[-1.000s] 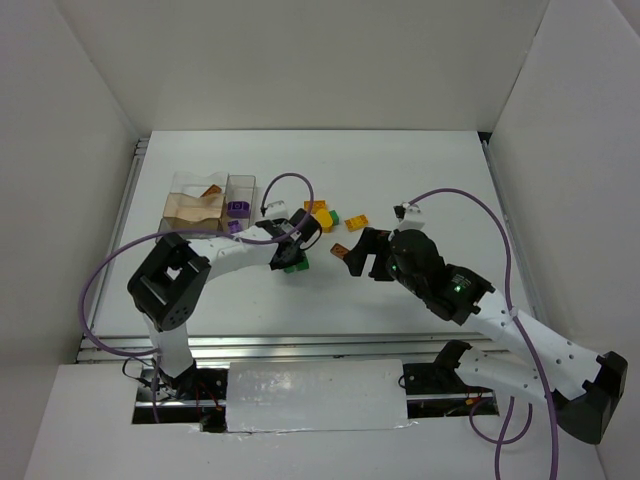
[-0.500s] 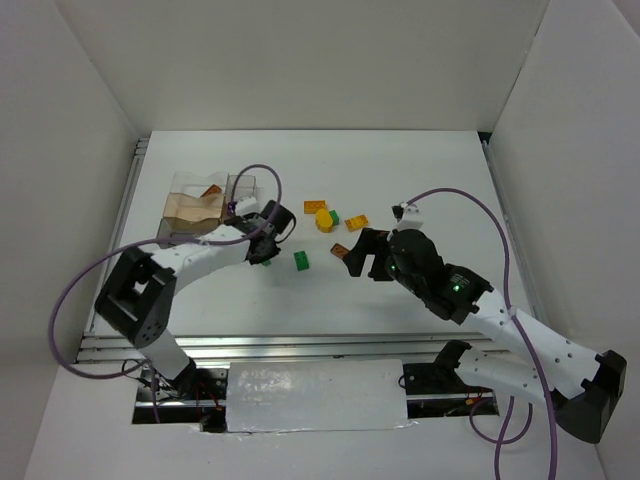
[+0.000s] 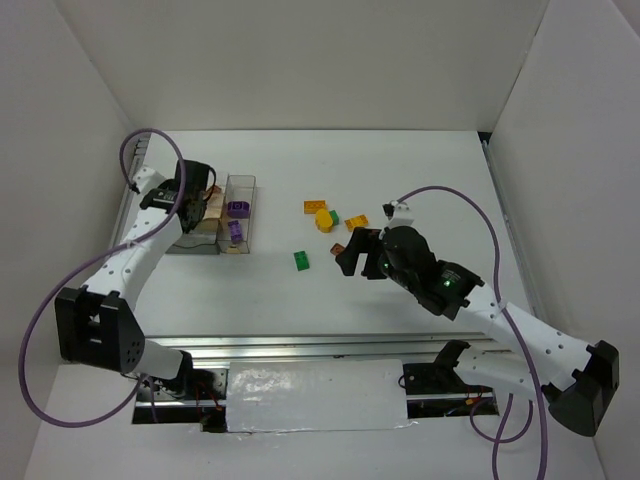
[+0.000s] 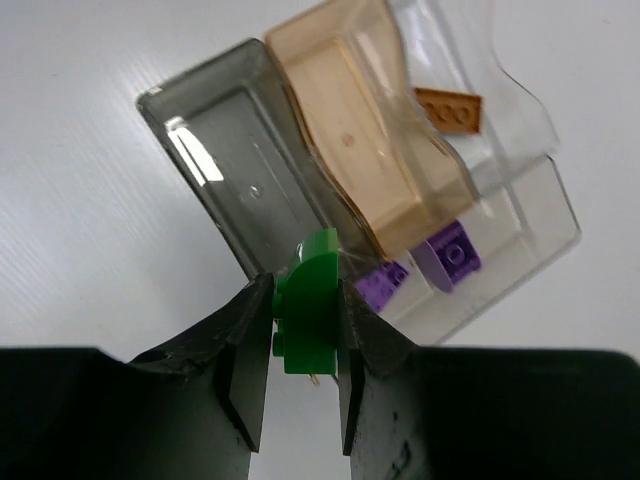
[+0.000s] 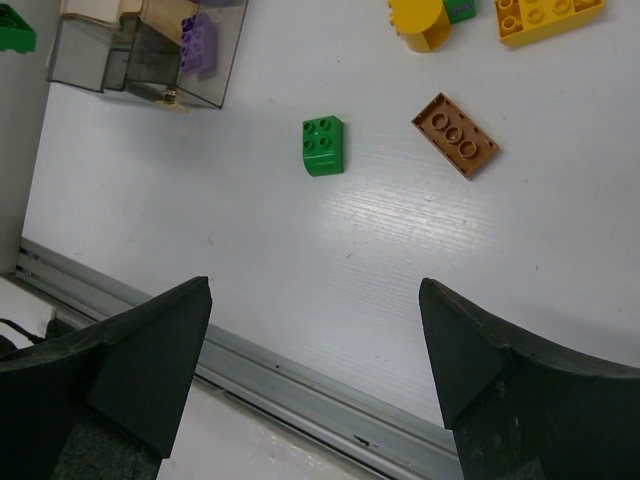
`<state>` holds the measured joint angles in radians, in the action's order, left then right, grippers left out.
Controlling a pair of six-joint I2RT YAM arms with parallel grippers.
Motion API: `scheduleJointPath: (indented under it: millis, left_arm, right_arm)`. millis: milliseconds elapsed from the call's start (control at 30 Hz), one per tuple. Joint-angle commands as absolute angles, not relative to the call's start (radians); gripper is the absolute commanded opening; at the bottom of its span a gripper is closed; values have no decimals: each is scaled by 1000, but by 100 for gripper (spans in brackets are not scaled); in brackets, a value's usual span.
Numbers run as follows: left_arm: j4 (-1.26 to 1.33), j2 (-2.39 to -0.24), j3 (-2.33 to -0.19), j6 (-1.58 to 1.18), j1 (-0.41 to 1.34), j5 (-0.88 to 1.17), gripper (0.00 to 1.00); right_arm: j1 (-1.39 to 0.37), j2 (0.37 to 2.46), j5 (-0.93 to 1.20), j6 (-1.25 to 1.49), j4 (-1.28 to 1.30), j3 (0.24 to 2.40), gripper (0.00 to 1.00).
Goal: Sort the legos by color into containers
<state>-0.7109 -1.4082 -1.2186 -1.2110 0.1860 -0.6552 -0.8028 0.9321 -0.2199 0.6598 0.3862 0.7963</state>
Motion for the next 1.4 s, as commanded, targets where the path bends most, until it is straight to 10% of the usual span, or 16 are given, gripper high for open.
scheduleJointPath:
  millis: [0, 633, 800, 1033, 1367]
  left_arm:
    - [-752, -1460, -1227, -1270, 118, -643, 0]
    - [-402, -1686, -1302, -1118, -41, -469, 10]
    - [-387, -1727, -1312, -1124, -41, -477, 34]
    - [-256, -1701, -1236, -1108, -43, -474, 98]
    - [-377, -1554, -1316, -936, 156, -542, 99]
  right_arm:
    - [-810, 931, -210, 646, 341, 822, 92]
    - [-810, 896, -215, 652, 351, 770, 92]
    - [-810, 908, -215, 649, 362, 773, 92]
    - [-810, 939, -210, 638, 359, 782, 92]
    - [-810, 905, -277, 684, 385, 781, 92]
